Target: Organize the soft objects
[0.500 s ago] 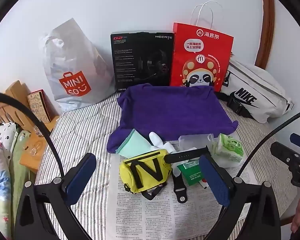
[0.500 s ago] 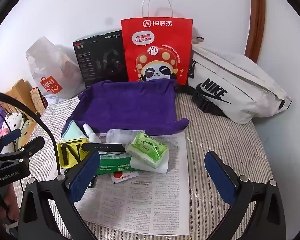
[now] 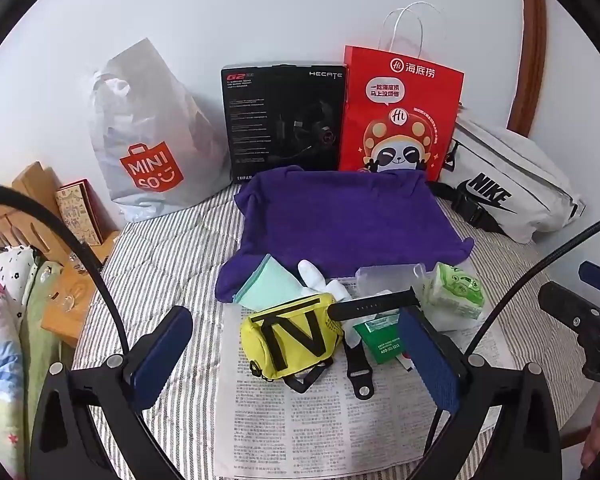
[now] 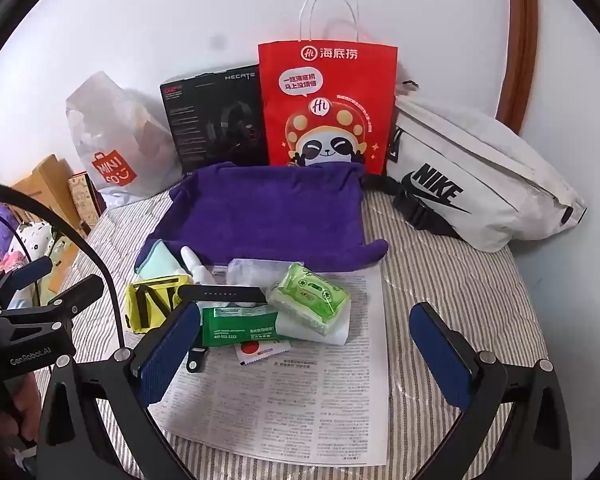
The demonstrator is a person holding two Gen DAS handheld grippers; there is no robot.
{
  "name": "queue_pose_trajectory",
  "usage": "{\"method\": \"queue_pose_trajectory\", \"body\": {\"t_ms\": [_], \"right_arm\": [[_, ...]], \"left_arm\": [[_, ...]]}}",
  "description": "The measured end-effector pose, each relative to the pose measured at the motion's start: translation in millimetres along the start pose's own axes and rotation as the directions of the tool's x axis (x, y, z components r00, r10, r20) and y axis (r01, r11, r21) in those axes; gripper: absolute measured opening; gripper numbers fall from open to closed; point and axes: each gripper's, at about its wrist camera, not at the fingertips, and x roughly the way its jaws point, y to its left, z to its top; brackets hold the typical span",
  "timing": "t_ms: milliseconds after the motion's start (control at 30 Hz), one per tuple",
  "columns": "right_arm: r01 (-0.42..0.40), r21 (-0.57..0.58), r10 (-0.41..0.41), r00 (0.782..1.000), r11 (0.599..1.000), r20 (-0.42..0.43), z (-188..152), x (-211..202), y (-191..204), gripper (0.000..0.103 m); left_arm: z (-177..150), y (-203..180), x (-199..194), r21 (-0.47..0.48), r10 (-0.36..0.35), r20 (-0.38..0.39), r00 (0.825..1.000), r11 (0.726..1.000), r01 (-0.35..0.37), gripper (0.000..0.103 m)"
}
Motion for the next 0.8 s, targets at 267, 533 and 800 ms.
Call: {"method": "queue_pose_trajectory", "body": {"t_ms": [267,533,800], "right_arm": [[0.0,-0.007,0.0,1.0,1.0,0.005,1.5,-5.4,2.9,0.103],[0.0,-0.002,0.0,1.0,1.0,0.011,2.0,-9.3,1.6,0.103],[-0.001,0.003,0.001,1.0,1.0,0.008,1.6,-7.7,1.6,0.103]], "left_arm": [[-0.9,0.3,0.9,0.003,-0.009,-0.001,1.0,1.0,0.009,0.103],[-1.8,-2.3,0.2,0.011,0.001,-0.005,1.0,1.0,-0.001,0.103],[-2.8,-2.8,0.0,0.017,0.0,-0.007,1.0,1.0,0.0,0.103]]}}
